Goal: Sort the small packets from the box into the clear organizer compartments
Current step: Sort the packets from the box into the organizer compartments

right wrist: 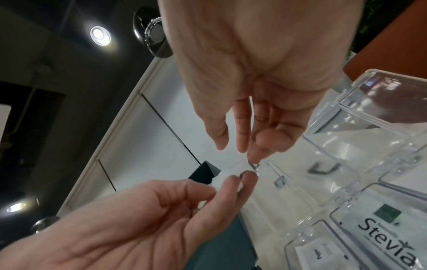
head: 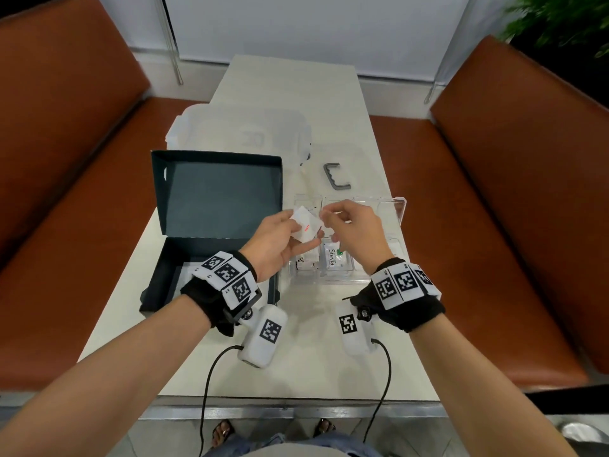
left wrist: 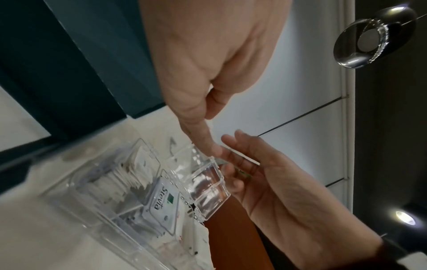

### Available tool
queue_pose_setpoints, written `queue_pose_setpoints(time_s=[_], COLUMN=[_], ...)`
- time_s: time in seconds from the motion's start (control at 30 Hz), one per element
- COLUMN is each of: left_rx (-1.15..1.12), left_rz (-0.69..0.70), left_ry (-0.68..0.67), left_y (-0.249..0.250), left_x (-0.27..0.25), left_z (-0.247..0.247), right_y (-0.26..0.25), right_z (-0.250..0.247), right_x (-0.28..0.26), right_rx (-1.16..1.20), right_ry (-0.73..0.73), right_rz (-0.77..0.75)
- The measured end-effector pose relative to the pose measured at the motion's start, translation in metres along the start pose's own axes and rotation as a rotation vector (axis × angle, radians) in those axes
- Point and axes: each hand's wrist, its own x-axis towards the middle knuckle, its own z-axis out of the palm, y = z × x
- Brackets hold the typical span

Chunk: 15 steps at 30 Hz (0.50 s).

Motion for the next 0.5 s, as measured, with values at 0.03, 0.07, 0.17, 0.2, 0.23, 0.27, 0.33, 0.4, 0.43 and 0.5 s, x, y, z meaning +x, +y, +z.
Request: queue_pose_setpoints(time_s=[0.03, 0.07, 0.17, 0.2, 0.23, 0.27, 0.33, 0.4, 0.43, 0.5], left_rx=[0.014, 0.03, 0.068, 0.083, 0.095, 0.097, 0.087, 0.073, 0.068, 0.064], left_rz=[0.007, 0.017, 0.038, 0.039, 0.04, 0.039, 0.035, 0.033, 0.035, 0.043], left_ry=[-0.007, -0.014, -0.021, -0.024, -0.03, -0.038, -0.049, -0.055, -0.057, -0.059], left_y=[-0.002, -0.004, -0.008, -0.009, -0.009, -0.01, -0.011, -0.013, -0.014, -0.017], left_x=[0.001, 0.003, 0.007, 0.007, 0.007, 0.008, 0.01, 0.012, 0.014, 0.017], left_z=[0.005, 0.009, 0.021, 0.026, 0.03, 0.034, 0.043, 0.052, 0.056, 0.062], right_y=[0.001, 0.002, 0.005, 0.006, 0.007, 0.008, 0.011, 0.017, 0.021, 0.032], right_z=[-0.002, -0.005, -0.016, -0.022, -0.029, -0.036, -0.053, -0.071, -0.08, -0.096], right_x=[-0.001, -0.003, -0.002, -0.001, 0.001, 0.003, 0.008, 0.013, 0.016, 0.021], right_rx=[0.032, 0.059, 0.081, 0.082, 0.091, 0.106, 0.137, 0.156, 0.154, 0.139], right_ry=[-0.026, -0.045, -0.04, -0.036, -0.035, -0.036, -0.024, 0.012, 0.034, 0.058], right_rz=[0.024, 0.045, 0.077, 0.084, 0.096, 0.108, 0.12, 0.122, 0.128, 0.153])
